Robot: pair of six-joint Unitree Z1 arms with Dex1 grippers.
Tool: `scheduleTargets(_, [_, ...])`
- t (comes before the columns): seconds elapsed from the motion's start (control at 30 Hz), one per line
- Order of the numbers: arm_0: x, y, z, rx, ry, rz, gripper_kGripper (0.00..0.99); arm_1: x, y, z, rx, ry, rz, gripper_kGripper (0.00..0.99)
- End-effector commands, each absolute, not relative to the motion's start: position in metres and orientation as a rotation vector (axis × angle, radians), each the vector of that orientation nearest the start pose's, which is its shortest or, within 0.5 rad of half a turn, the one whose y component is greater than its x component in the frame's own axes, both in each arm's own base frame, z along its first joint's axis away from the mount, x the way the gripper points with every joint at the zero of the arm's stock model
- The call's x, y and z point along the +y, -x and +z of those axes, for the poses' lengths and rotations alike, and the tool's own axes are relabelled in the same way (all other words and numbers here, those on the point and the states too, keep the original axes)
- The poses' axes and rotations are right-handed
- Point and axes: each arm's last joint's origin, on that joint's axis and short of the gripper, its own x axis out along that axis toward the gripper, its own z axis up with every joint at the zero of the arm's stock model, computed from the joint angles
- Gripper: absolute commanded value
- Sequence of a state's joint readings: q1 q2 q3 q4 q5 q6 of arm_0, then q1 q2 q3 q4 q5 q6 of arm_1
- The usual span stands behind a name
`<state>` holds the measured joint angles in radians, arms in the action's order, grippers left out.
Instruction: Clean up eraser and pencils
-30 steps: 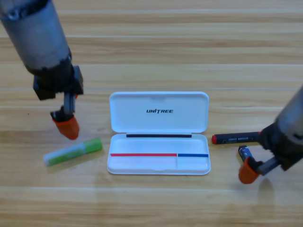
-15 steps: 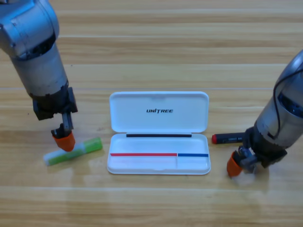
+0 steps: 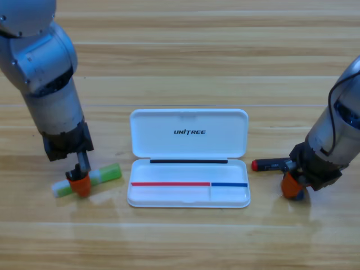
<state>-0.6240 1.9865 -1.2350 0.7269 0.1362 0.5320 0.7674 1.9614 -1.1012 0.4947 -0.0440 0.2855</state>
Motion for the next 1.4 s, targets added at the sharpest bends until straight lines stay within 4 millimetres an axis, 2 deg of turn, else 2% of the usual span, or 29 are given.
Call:
scheduleTargets(0.03, [-0.196, -0.290, 0.174, 1.336, -0.959, -0.773, 0.956, 0.223, -0.250, 0.146, 1.495, 0.347, 0.389, 0.000])
scheduleTargets(0.1, [-0.196, -0.290, 0.171, 1.336, -0.957, -0.778, 0.946, 0.224, -0.251, 0.151, 1.503, 0.344, 0.408, 0.000])
scheduleTargets(0.17, [-0.197, -0.289, 0.169, 1.340, -0.954, -0.787, 0.945, 0.223, -0.252, 0.164, 1.492, 0.397, 0.461, 0.000])
scheduleTargets(0.37, [-0.198, -0.288, 0.164, 1.356, -0.928, -0.818, 0.917, 0.240, -0.236, 0.228, 1.360, 0.799, 0.847, 0.000])
scheduleTargets(0.43, [-0.198, -0.288, 0.163, 1.361, -0.922, -0.828, 0.908, 0.249, -0.232, 0.240, 1.278, 0.879, 0.932, 0.000])
scheduleTargets(0.5, [-0.199, -0.287, 0.162, 1.360, -0.916, -0.842, 0.850, 0.259, -0.233, 0.245, 1.211, 0.958, 0.994, 0.000])
scheduleTargets(0.6, [-0.199, -0.286, 0.159, 1.368, -0.919, -0.869, 0.726, 0.277, -0.237, 0.240, 1.151, 1.070, 1.057, 0.000])
scheduleTargets(0.7, [-0.198, -0.284, 0.155, 1.375, -0.943, -0.897, 0.555, 0.297, -0.240, 0.232, 1.105, 1.159, 1.108, 0.000])
scheduleTargets(0.93, [-0.197, -0.284, 0.159, 1.348, -0.978, -0.925, 0.213, 0.335, -0.243, 0.218, 1.057, 1.200, 1.195, 0.000])
scheduleTargets(1.03, [-0.196, -0.284, 0.163, 1.334, -0.992, -0.921, 0.000, 0.345, -0.244, 0.208, 1.054, 1.201, 1.230, 0.000])
scheduleTargets(1.17, [-0.191, -0.283, 0.180, 1.287, -1.036, -0.840, 0.000, 0.352, -0.248, 0.196, 1.075, 1.201, 1.241, 0.000])
scheduleTargets(1.4, [-0.185, -0.276, 0.217, 1.228, -1.071, -0.842, 0.000, 0.354, -0.251, 0.184, 1.098, 1.204, 1.246, 0.000])
